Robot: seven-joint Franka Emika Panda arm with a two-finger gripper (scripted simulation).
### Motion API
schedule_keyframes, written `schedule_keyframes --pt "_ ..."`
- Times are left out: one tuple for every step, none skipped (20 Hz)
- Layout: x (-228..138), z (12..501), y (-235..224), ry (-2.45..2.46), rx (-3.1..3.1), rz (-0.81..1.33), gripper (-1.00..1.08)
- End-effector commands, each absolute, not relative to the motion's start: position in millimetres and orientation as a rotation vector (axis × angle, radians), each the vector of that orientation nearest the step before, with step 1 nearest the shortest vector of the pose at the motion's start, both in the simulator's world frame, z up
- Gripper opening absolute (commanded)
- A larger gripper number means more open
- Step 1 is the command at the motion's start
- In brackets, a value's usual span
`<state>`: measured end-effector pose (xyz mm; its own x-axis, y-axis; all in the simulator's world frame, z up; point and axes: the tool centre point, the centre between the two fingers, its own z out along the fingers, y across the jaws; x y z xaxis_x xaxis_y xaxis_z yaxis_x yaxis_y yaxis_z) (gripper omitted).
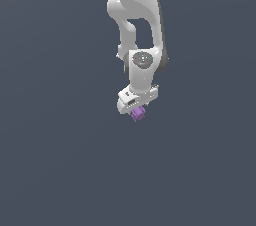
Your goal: Pick up the object and move it to a goal position.
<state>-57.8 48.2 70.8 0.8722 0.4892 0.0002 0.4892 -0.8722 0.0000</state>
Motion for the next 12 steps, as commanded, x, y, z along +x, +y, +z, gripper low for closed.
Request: schedule_keyframes --pt "-58.8 58.0 48.4 -0.797 -3.039 0.001 1.00" --pt "-58.9 53.4 48.5 -0.798 -3.038 0.000 1.00" --pt "-58.9 49.5 48.2 -0.798 -3.038 0.000 1.00" --pt "-58.9 46.3 48.4 -0.799 -3.038 0.000 1.00" --pt "-58.7 43.6 48.3 -0.799 -3.038 0.000 1.00" --pt "-58.5 41.7 48.2 -0.799 -3.038 0.000 1.00" --pt "-58.4 40.4 48.5 -0.800 -3.038 0.000 1.00" --pt "-58.2 39.6 48.4 -0.800 -3.038 0.000 1.00" --pt "-58.2 39.4 48.4 -0.800 -3.038 0.000 1.00" --pt "-58.2 39.4 48.4 -0.800 -3.038 0.000 -1.00" --pt "-58.2 39.4 48.4 -0.800 -3.038 0.000 -1.00" --pt "-58.2 39.4 48.4 -0.800 -3.038 0.000 -1.00"
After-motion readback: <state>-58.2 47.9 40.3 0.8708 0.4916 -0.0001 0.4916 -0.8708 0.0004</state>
